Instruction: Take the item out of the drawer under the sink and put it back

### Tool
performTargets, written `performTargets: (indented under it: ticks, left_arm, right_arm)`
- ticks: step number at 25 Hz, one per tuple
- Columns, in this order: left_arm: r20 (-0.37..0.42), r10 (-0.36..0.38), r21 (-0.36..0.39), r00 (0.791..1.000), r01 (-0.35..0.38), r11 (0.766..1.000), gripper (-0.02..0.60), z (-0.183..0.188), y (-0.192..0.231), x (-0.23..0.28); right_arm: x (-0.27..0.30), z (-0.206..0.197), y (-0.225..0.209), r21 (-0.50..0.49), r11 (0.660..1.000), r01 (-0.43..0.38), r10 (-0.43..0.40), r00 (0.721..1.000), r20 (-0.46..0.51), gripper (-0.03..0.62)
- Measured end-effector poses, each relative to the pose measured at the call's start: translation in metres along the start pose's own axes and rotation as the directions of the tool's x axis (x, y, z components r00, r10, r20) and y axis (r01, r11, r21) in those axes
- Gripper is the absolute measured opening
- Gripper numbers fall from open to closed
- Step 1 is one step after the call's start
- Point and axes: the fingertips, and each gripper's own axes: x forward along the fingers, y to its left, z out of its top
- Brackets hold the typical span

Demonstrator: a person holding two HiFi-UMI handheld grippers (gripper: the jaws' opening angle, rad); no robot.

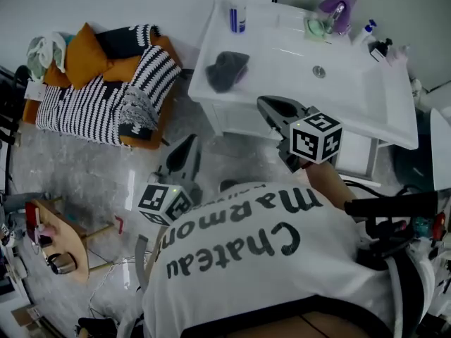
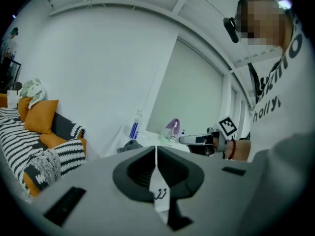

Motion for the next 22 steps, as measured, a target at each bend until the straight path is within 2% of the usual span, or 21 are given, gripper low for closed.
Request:
performTargets:
  ticks: [10,22]
  left_arm:
    - [-0.011,0.007,0.003,1.000,-0.007,1.000,0.018,-0.021,-0.060,0.011]
    - [-0.020,0.031,-0.014,0.999,-0.031,0.999,0.018,-0.039,-0.114,0.005]
  right_arm:
    - [-0.060,-0.019,-0.032,0.036,0.999,0.014,-0.014,1.000,-0.012,0.011]
    - [-0.112,-0.041,-0.039,0.015,1.000,-0.006,0.007,0.999,-0.052,0.011]
